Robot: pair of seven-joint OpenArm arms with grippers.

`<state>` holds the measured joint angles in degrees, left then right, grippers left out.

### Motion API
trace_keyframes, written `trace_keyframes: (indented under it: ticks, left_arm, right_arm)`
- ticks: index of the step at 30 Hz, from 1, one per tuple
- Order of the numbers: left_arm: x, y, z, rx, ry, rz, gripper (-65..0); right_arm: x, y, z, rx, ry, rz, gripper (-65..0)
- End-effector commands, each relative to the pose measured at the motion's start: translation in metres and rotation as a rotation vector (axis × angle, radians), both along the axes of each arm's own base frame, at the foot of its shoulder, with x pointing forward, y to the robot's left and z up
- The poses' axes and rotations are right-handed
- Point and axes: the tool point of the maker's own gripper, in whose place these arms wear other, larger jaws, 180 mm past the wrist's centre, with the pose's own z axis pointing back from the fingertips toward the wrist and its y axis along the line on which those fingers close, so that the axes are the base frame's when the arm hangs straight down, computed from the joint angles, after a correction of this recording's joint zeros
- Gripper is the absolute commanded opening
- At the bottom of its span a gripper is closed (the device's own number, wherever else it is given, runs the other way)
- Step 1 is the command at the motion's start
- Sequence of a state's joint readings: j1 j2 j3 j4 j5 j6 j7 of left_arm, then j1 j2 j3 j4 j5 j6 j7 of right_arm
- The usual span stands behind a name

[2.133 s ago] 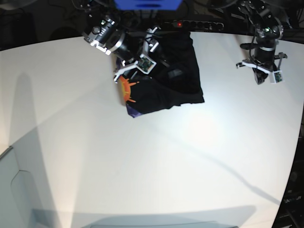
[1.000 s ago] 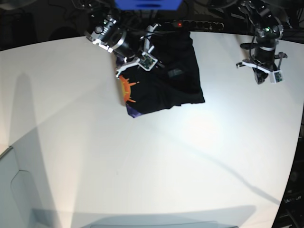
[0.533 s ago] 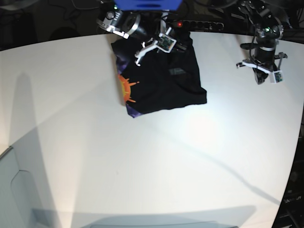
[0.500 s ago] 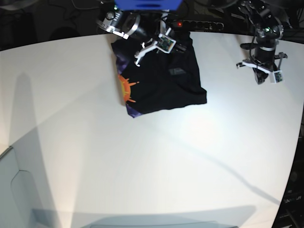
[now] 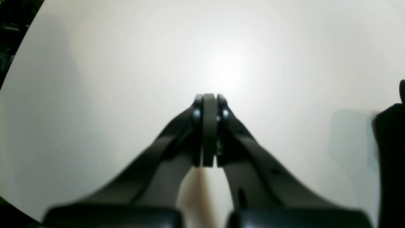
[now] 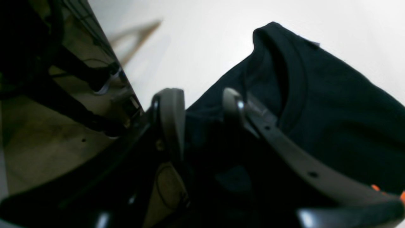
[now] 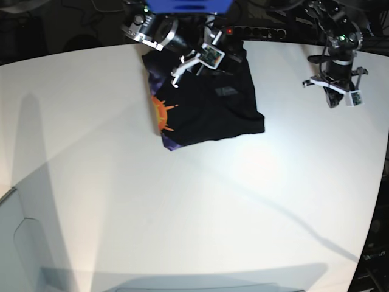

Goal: Fold the T-shirt properly
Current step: 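Hold the right gripper on the bundle's folded edge and adjust it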

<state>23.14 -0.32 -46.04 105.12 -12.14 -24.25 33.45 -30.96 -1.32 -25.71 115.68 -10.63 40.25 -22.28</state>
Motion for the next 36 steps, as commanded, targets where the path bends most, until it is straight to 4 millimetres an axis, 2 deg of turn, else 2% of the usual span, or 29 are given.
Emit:
trace_keyframes:
  ticks: [1, 11, 14, 21, 28, 31, 36]
  left_arm:
    - [0.005, 0.004, 0.013, 0.027, -0.040, -0.008, -65.0]
    - [0.003, 0.004, 0.013, 0.029, -0.035, -0.007, -65.0]
    - [0.003, 0.004, 0.013, 0.029, -0.035, -0.006, -65.0]
    - [0.003, 0.004, 0.012, 0.027, -0.035, -0.005, -65.0]
    - [0.002, 0.004, 0.012, 0.027, -0.034, -0.005, -65.0]
    - [0.002, 0.004, 0.012, 0.027, -0.034, -0.005, -65.0]
    - [0.004, 0.004, 0.016, 0.035, -0.043, -0.007, -65.0]
  right_arm:
    - [0.008, 0.000, 0.014, 0.050, -0.029, -0.027, -42.9]
    - [0.042, -0.035, 0.007, -0.012, -0.069, -0.128, -43.4]
    - [0.044, -0.039, 0.004, -0.020, -0.066, -0.139, -45.8]
    - [0.033, -0.032, -0.007, -0.020, -0.023, -0.116, -64.7]
    - [0.014, -0.010, -0.018, -0.015, 0.016, -0.025, -65.0]
    - [-0.003, 0.002, -0.018, -0.015, 0.011, 0.057, -65.0]
    - [-0.016, 0.015, -0.016, -0.037, -0.039, 0.190, -65.0]
